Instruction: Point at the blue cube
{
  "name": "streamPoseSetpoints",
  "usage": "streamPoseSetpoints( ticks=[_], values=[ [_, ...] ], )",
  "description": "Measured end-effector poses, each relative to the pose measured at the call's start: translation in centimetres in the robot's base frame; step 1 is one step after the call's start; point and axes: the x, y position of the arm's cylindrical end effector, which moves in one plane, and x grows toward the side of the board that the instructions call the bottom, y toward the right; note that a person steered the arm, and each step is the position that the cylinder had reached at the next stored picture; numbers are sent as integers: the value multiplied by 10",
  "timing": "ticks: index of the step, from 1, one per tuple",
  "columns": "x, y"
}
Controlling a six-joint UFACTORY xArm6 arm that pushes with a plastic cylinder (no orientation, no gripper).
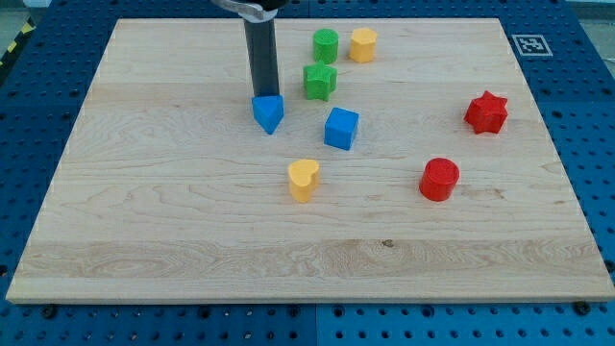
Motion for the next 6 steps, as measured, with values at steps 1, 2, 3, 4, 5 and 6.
streamPoseSetpoints(
  ticks=[1, 2, 3, 4, 5, 6],
  values=[
    [12, 0],
    [11, 0],
    [-6, 12],
    [-3, 33],
    [19, 48],
    [25, 62]
  ],
)
